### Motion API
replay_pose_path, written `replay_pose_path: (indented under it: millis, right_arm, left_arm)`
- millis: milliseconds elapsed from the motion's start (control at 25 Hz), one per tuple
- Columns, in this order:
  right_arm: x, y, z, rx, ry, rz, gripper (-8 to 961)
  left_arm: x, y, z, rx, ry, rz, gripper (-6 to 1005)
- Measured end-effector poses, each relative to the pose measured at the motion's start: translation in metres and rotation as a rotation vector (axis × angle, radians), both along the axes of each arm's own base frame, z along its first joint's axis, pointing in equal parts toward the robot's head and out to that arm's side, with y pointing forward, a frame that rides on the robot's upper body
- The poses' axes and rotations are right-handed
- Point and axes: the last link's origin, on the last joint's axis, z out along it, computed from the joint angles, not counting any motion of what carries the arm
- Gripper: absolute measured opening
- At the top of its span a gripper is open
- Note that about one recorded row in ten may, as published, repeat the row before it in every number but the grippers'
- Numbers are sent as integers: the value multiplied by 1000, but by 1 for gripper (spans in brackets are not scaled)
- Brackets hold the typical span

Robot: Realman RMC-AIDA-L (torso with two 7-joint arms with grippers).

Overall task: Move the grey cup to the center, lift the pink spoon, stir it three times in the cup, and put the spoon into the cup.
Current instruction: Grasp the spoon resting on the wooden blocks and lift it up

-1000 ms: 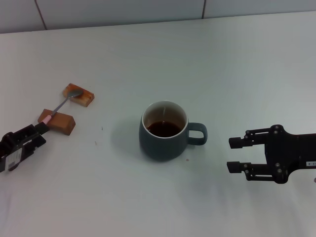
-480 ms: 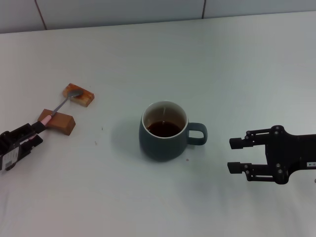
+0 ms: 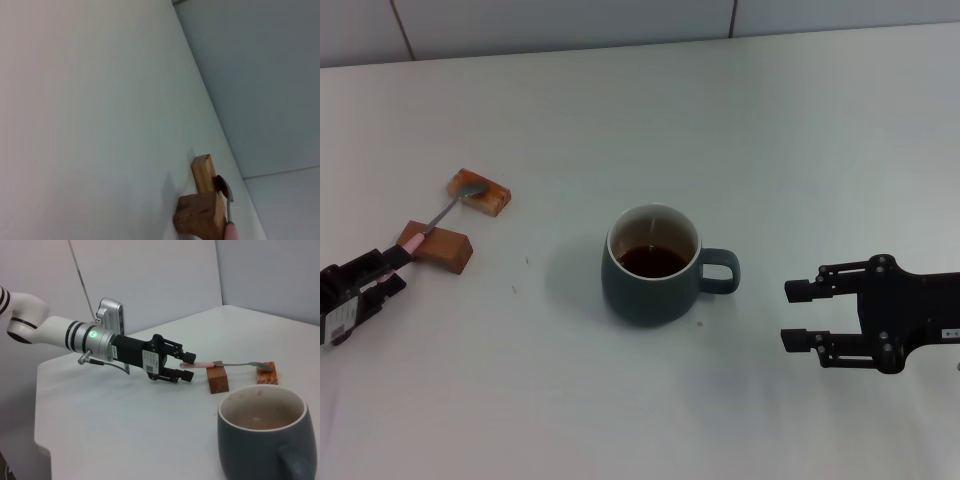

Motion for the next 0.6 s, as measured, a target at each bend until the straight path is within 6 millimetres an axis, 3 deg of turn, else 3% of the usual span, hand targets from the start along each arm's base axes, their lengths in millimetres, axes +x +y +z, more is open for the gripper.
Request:
replay_pose_path:
  millis: [600]
  right_arm:
    - [0, 0, 0, 0, 0, 1, 566]
  left_arm:
    - [0, 1, 1, 9, -5, 3, 510]
